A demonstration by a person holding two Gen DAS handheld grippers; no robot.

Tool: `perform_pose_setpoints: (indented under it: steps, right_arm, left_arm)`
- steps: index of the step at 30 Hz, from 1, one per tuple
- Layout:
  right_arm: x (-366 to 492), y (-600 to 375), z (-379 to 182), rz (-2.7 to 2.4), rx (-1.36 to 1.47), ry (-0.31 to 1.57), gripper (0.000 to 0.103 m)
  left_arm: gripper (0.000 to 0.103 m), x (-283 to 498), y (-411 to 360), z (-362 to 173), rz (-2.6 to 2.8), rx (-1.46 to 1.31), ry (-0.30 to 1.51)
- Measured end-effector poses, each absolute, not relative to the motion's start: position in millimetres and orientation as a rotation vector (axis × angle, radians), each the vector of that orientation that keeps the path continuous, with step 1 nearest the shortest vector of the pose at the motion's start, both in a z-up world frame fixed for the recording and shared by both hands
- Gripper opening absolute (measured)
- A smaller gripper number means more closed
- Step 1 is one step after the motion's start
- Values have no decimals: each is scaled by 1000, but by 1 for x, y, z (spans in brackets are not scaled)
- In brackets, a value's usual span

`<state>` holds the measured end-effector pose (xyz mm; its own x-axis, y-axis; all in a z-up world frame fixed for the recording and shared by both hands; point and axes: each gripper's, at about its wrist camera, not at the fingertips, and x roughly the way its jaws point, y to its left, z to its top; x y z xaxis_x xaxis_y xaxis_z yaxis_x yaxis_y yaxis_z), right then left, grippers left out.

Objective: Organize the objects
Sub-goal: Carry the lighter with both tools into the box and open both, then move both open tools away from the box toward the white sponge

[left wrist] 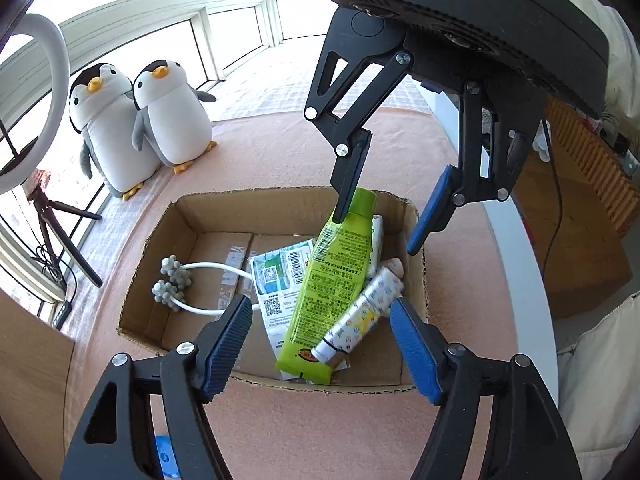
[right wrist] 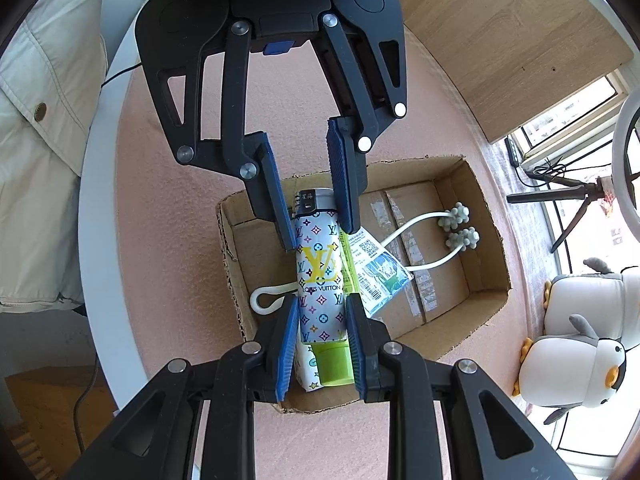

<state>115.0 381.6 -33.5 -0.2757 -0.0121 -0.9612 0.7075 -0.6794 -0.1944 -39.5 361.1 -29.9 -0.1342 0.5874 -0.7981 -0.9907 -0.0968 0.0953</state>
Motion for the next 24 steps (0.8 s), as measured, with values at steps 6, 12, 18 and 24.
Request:
perform_pose_setpoints:
  steps: [6,12,18,24]
  right_arm:
    - [116,388,-37,-2036,1528,849,42]
    - [107,385,-26,-2077,1526,851,42]
    - [96,376,-24,-2101,1519,883,45]
    - [81,361,-19,-2109,1489,912,49]
  left_arm:
    - [78,-48,345,-33,1641,-730,777]
    - [83,-53,327,-32,1715,-751,760]
    - [85,-56,300,-31,1793,-774,753]
    - [89,-59,262,-30,1890,-815,724]
